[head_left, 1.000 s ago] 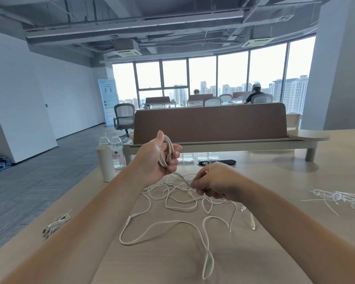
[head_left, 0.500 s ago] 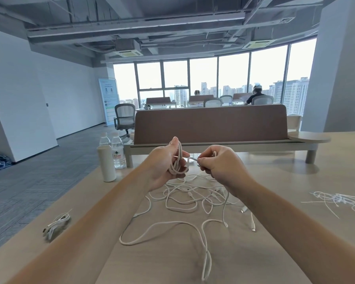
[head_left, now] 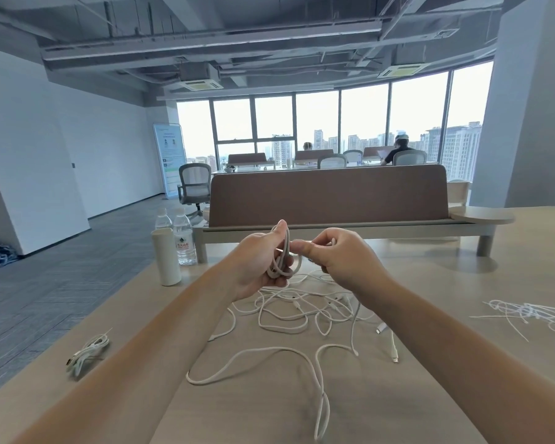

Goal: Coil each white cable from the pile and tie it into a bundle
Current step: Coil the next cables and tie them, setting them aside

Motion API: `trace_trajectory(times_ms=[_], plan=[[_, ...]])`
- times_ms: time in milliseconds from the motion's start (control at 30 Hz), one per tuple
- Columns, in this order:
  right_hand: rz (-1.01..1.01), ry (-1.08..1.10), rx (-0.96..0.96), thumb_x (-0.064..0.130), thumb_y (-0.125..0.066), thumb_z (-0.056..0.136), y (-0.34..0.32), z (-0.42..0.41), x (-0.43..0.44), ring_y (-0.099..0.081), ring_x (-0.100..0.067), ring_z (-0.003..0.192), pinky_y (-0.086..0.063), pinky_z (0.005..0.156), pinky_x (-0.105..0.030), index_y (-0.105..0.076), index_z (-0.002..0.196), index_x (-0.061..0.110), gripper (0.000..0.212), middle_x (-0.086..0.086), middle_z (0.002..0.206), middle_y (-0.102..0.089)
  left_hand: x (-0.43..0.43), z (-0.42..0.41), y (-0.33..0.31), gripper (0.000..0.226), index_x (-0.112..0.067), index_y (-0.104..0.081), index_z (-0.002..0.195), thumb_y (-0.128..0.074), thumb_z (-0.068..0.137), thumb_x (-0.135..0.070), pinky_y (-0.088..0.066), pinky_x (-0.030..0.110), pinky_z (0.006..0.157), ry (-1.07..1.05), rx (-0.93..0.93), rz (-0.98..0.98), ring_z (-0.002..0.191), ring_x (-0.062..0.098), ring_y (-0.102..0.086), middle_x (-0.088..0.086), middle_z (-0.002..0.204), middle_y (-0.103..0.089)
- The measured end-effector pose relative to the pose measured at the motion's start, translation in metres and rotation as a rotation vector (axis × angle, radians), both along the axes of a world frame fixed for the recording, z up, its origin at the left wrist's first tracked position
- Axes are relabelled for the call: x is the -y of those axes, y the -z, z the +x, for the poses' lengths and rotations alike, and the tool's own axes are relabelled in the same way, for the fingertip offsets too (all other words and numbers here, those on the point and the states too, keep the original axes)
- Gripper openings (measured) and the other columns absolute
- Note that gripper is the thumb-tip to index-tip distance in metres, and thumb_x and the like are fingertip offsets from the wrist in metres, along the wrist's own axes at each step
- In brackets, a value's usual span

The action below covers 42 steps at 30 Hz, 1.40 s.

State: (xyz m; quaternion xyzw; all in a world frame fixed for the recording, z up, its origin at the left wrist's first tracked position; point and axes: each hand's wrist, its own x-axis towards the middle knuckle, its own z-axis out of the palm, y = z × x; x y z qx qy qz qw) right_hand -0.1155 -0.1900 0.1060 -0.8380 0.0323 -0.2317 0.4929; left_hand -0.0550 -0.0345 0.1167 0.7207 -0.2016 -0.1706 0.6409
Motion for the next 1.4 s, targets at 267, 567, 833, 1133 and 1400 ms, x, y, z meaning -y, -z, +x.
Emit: trace_trajectory(times_ms=[267,567,833,1133,1400], plan=[[-0.208,-0.029,0.064,0.041,-0.083,0.077,0.006,0.003,-0.001,-0.046,-0.006,0.057,-0.034,0.055,-0.022,-0.068,0.096,0.023,0.031,0.01,0.066,-0.055,-0.001,-0.003,-0.001,0.068,0.005,-0.061,0.112,-0.029,0.106,-0.054,-0.056,0.034,0.06,0.149,-0.098,-0.041,0.072,0.031,-0.065,0.015,0.079,-0.064],[-0.349,0.024,0.083,0.041,-0.079,0.08,0.014,0.009,-0.002,-0.047,-0.017,0.065,-0.042,0.062,-0.038,-0.054,0.086,0.028,0.029,-0.002,0.074,-0.06,-0.004,-0.002,0.002,0.063,-0.004,-0.06,0.089,-0.026,0.106,-0.053,-0.042,0.031,0.06,0.22,-0.103,0.014,0.066,0.025,-0.058,0.012,0.074,-0.06],[-0.009,-0.053,-0.125,0.031,-0.062,0.092,0.01,0.012,0.004,-0.049,-0.013,0.055,-0.037,0.053,-0.026,-0.07,0.081,0.013,0.023,0.001,0.066,-0.064,-0.005,0.005,0.003,0.062,-0.003,-0.057,0.098,-0.025,0.106,-0.056,-0.033,0.026,0.053,0.081,-0.053,0.047,0.059,0.018,-0.047,0.008,0.072,-0.055],[-0.024,-0.236,-0.572,0.032,-0.07,0.092,0.01,0.01,0.032,-0.041,-0.011,0.046,-0.027,0.047,-0.022,-0.074,0.086,0.006,0.027,-0.001,0.063,-0.057,-0.013,0.017,0.005,0.058,-0.002,-0.055,0.103,-0.031,0.106,-0.055,-0.035,0.027,0.054,0.006,-0.038,0.027,0.06,0.017,-0.047,0.007,0.072,-0.056],[-0.351,-0.112,-0.567,0.016,-0.054,0.101,0.009,0.007,0.03,-0.042,-0.012,0.036,-0.03,0.037,-0.016,-0.067,0.082,0.004,0.027,-0.002,0.053,-0.063,-0.019,0.024,0.004,0.063,-0.001,-0.058,0.102,-0.029,0.105,-0.057,-0.036,0.026,0.051,-0.034,-0.064,-0.004,0.059,0.017,-0.048,0.008,0.072,-0.056]])
